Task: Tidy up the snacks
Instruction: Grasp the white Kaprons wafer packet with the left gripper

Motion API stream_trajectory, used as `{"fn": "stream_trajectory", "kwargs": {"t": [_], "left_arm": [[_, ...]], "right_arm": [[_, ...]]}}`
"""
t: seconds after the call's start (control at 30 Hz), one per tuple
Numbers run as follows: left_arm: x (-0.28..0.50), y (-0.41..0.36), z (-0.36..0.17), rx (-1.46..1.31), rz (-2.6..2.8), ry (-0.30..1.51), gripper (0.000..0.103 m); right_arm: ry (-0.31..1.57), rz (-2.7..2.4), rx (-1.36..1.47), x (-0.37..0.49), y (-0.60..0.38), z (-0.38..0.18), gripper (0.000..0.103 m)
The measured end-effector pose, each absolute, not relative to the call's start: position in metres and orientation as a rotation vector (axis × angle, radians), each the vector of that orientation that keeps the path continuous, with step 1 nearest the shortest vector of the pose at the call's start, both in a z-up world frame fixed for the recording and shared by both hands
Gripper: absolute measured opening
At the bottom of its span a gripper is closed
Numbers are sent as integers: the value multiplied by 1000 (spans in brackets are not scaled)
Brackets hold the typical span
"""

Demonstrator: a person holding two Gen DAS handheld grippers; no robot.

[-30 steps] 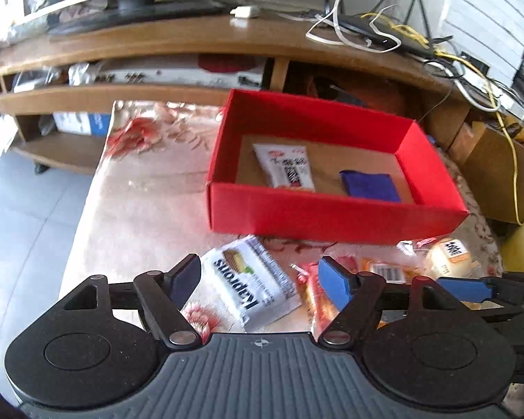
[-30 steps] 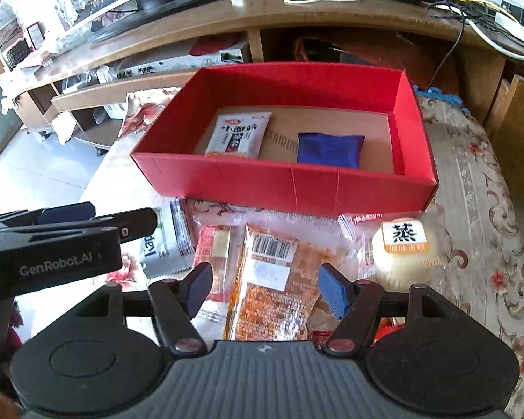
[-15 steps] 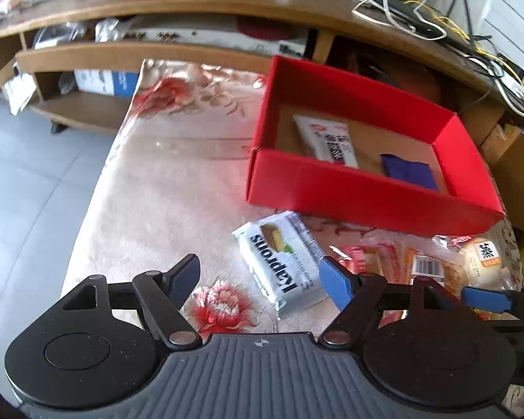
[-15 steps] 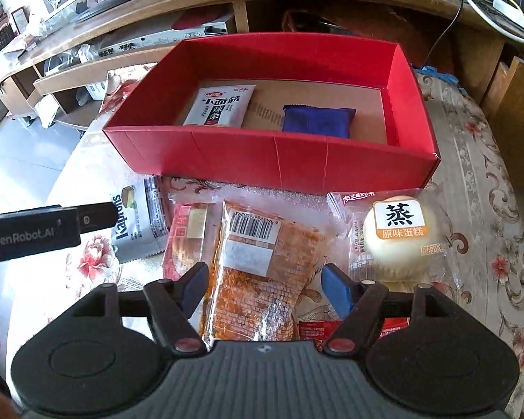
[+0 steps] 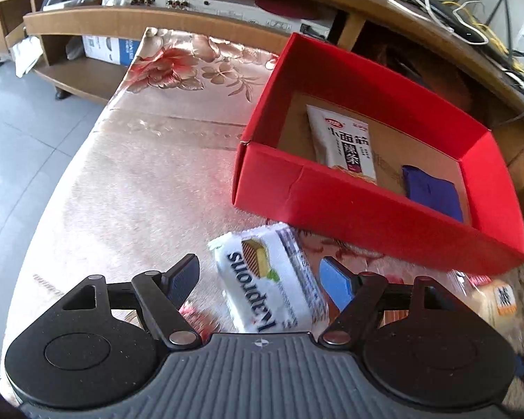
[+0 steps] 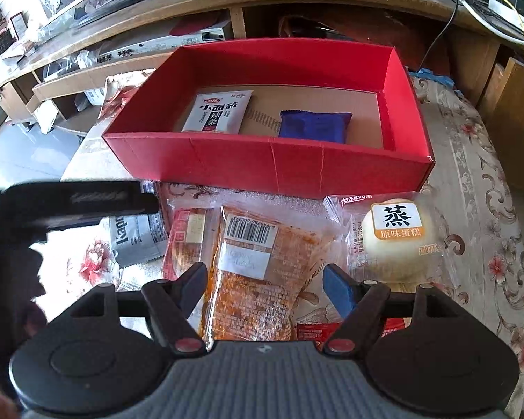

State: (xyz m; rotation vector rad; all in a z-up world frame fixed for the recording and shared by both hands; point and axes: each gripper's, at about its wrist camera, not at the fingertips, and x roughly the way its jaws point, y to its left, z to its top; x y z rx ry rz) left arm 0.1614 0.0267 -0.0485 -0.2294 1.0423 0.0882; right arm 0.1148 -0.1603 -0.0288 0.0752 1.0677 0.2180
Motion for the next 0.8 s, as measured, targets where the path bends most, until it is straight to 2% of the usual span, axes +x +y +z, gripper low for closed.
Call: {"fn": "stream_trajectory", "kwargs": {"t": [0.07,0.2,0.27,0.37,0.8], "left_arm": [[167,24,-52,-235,97,1040,87],[174,16,-55,-202,126,1027,88],[172,12,-56,-154,138,1023,78],[167,14,-55,-108,134,1023,69],[124,42,-49,-139,84,1071,67]], "right_arm": [[1068,222,72,115,-160,-29,71],[1070,226,73,116,-162,-30,71],[1072,226,70,117,-163,-31,71],[1075,224,66,118,-164,-31,71],[1087,216,98,118,-174,-28,71]]}}
